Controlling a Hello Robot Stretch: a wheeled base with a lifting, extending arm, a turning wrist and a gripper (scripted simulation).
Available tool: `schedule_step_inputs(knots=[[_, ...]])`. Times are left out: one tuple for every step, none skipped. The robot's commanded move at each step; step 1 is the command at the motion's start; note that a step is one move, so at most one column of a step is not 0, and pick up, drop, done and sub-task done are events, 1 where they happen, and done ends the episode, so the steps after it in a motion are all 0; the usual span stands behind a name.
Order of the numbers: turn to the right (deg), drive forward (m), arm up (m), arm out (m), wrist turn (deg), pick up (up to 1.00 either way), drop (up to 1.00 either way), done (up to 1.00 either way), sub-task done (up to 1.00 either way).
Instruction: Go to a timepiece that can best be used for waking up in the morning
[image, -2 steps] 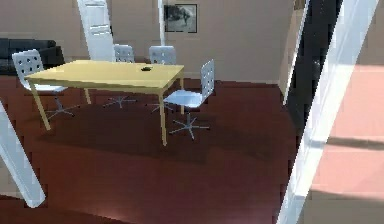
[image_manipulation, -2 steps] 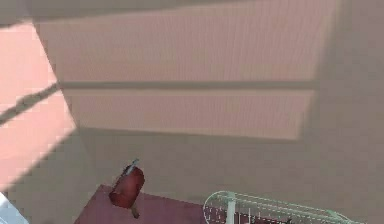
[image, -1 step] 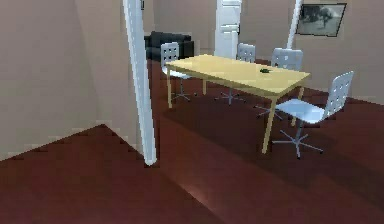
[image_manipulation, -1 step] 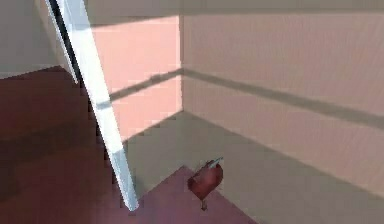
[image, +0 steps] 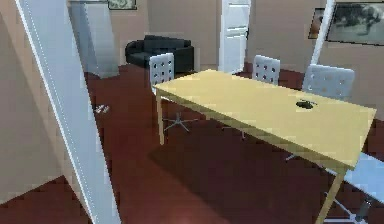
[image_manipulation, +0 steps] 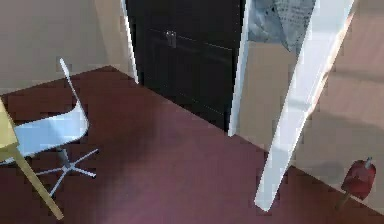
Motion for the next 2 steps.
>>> schedule_step_inputs(knots=[[0.0,0.9,0.0,0.0,0.0,0.0,0.0,0.0,0.0],[-33.0,0.0,0.0,0.0,0.0,0.0,0.0,0.0,0.0]])
